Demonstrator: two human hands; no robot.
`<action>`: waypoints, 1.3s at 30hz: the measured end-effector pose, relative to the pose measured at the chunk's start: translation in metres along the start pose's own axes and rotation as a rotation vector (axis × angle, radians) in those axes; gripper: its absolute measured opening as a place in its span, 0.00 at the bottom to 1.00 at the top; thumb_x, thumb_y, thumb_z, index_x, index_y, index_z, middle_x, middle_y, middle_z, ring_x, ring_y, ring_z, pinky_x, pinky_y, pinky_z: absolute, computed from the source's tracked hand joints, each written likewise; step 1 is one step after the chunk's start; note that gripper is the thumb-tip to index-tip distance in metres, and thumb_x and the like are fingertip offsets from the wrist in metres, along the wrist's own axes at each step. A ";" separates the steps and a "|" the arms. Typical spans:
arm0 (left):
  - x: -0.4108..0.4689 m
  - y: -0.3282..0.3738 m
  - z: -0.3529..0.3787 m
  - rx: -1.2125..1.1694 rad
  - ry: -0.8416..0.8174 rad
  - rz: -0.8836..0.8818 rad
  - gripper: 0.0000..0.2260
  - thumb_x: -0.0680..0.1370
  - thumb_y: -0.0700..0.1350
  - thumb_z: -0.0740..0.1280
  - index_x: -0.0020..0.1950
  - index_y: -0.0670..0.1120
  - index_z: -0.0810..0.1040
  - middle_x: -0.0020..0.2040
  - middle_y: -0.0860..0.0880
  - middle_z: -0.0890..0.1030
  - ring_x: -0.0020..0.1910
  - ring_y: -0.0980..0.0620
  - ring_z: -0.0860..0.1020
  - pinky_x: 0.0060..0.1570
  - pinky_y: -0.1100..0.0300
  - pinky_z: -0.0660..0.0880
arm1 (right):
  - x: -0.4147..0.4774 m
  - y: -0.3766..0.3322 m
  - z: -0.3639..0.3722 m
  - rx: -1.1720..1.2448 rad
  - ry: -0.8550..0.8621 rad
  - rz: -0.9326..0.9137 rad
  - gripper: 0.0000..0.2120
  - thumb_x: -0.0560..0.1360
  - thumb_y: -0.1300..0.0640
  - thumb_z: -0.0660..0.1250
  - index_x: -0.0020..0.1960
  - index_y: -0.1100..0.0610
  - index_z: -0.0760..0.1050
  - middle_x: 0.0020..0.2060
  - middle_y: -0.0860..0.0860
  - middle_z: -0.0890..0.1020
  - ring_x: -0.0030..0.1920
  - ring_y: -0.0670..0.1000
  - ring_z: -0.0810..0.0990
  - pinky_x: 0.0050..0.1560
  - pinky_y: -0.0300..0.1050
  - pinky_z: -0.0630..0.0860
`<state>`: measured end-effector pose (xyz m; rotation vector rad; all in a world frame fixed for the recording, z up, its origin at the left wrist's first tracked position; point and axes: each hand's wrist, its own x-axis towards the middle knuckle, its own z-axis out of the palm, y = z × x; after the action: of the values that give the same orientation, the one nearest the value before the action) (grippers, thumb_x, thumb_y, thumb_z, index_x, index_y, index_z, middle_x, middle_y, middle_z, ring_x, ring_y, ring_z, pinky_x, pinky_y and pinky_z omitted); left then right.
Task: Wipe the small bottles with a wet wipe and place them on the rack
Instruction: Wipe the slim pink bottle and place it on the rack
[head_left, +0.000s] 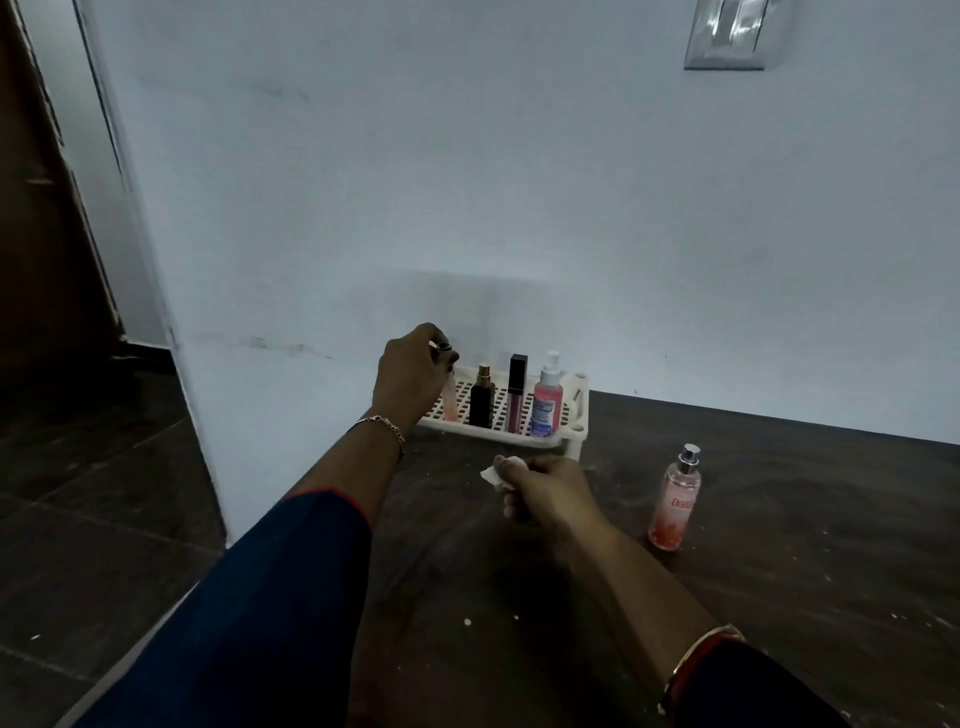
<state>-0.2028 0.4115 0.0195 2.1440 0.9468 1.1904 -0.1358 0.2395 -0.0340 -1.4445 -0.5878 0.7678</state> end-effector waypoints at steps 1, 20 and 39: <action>0.001 -0.001 0.001 0.005 0.000 0.005 0.04 0.75 0.44 0.69 0.48 0.46 0.78 0.40 0.47 0.84 0.40 0.51 0.82 0.42 0.64 0.70 | 0.000 0.001 -0.001 -0.003 0.001 0.004 0.07 0.75 0.58 0.69 0.40 0.61 0.78 0.30 0.54 0.77 0.26 0.45 0.73 0.27 0.36 0.73; 0.002 0.019 -0.015 0.116 -0.094 0.081 0.17 0.73 0.46 0.72 0.61 0.46 0.79 0.60 0.46 0.80 0.57 0.48 0.79 0.62 0.54 0.73 | -0.008 0.001 -0.015 -0.011 -0.006 0.053 0.06 0.75 0.57 0.69 0.46 0.60 0.77 0.36 0.56 0.80 0.30 0.47 0.75 0.30 0.37 0.75; -0.095 0.157 0.041 0.314 -0.342 0.352 0.12 0.74 0.54 0.67 0.57 0.56 0.78 0.56 0.52 0.80 0.61 0.50 0.73 0.61 0.48 0.68 | -0.097 -0.004 -0.099 -0.108 0.166 -0.008 0.11 0.75 0.53 0.68 0.49 0.61 0.78 0.29 0.51 0.74 0.24 0.43 0.68 0.22 0.36 0.65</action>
<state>-0.1518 0.2356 0.0613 2.7416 0.6551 0.8164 -0.1222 0.1017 -0.0271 -1.5870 -0.5130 0.6107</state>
